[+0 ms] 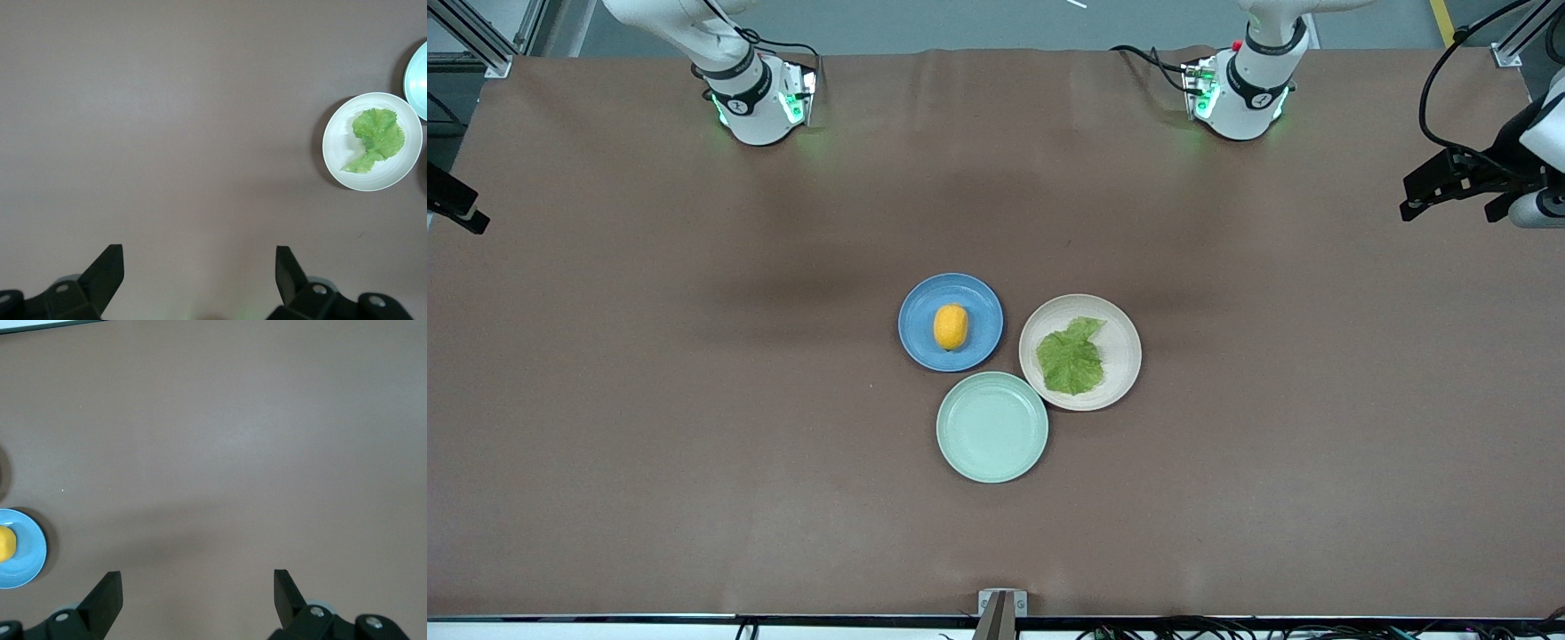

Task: Pick lemon and lettuce from plates

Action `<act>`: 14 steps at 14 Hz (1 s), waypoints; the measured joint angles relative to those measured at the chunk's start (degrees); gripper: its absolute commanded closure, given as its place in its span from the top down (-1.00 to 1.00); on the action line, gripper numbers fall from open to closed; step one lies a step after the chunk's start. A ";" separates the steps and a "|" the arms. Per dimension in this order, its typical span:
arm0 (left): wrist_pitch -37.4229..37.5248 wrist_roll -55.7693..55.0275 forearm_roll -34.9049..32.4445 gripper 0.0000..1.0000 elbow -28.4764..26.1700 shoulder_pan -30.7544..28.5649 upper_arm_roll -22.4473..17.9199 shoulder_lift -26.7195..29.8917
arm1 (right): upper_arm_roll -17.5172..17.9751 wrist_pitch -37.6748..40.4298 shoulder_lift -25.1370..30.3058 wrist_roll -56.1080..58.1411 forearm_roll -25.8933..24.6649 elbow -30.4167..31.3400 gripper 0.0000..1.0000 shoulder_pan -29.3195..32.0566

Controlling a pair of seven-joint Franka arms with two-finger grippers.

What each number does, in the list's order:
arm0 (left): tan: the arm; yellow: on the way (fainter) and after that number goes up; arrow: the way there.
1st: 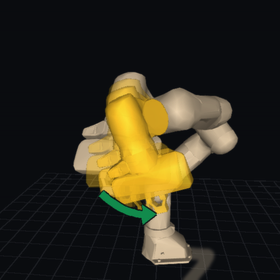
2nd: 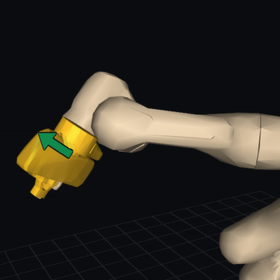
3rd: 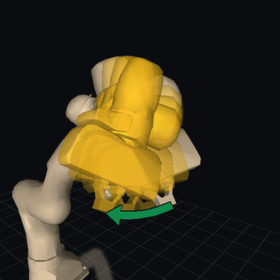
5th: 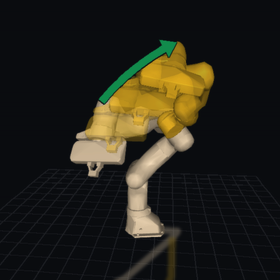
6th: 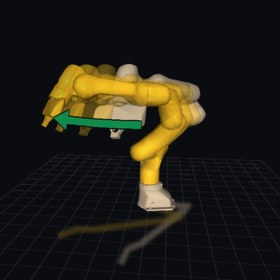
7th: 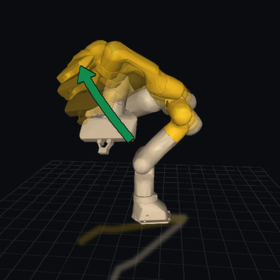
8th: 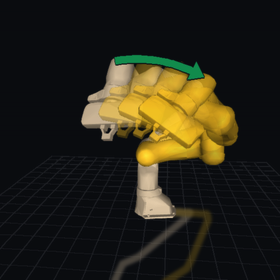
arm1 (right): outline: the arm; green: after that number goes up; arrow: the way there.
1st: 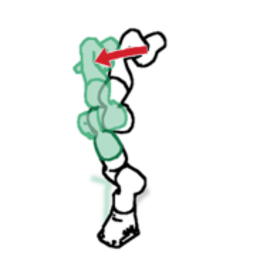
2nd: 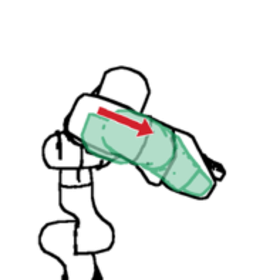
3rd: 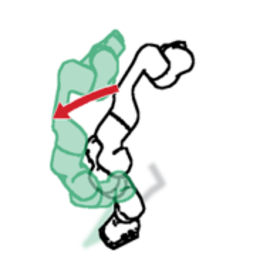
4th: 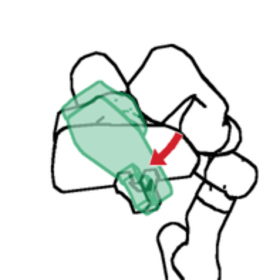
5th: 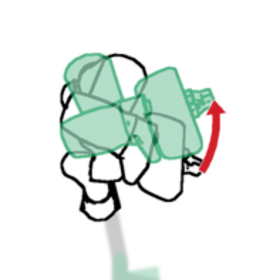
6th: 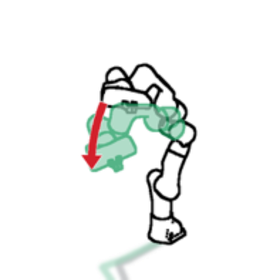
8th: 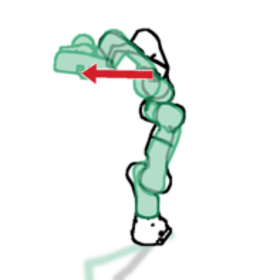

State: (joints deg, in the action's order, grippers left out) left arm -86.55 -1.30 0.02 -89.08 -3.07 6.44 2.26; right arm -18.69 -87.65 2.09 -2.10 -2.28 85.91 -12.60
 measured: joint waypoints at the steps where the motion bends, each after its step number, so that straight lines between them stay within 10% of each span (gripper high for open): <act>1: 0.00 0.00 0.00 1.00 0.00 0.01 0.02 0.00 | 0.00 0.00 0.00 -0.02 0.00 0.00 1.00 0.00; 9: -2.89 -2.00 0.09 1.00 -0.56 0.48 1.05 -4.20 | 2.95 0.02 0.00 -0.22 0.06 0.02 1.00 3.75; 14: -16.56 -29.89 0.24 1.00 -6.87 1.74 9.80 -10.68 | 8.72 0.11 -0.01 -0.22 0.33 0.04 1.00 8.84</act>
State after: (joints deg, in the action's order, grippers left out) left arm -103.10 -31.19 0.27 -95.95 -1.33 16.24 -8.42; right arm -9.97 -87.54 2.08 -2.32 -1.94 85.95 -3.76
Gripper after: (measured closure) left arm 0.000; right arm 0.000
